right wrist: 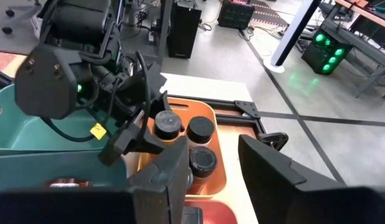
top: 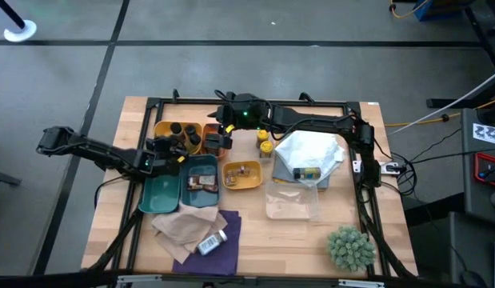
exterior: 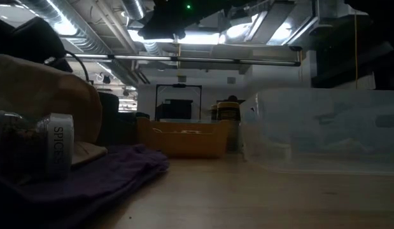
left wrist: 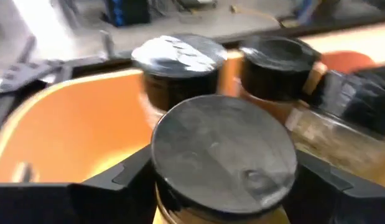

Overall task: Sort spices by type
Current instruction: Put the orange spice bottle into the top yellow bin

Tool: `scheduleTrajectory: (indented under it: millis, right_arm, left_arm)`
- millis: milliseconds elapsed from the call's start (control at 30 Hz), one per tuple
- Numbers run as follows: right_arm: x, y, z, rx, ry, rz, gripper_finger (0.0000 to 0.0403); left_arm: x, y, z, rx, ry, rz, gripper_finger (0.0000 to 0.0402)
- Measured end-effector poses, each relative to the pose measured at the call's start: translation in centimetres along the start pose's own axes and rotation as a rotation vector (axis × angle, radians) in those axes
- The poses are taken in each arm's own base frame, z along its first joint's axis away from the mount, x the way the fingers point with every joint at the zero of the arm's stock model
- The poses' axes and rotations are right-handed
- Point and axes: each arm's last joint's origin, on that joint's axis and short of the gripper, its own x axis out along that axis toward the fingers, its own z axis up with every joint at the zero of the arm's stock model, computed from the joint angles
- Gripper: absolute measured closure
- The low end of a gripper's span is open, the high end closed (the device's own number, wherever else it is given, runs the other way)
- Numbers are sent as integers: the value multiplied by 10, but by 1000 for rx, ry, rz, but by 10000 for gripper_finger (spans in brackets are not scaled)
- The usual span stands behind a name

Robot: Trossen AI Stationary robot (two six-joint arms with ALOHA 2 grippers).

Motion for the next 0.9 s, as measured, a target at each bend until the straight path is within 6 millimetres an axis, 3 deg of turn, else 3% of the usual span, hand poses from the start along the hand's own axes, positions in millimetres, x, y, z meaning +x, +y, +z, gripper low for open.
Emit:
scheduleTrajectory:
  millis: [233,900]
  right_arm:
    - [0,1,-2,1,25,6,263]
    - [0,2,-8,1,80,21,263]
  left_arm:
    - [-4,-11,12,99,83,-94,145]
    - [-17,-19,46,222,81,-81,147]
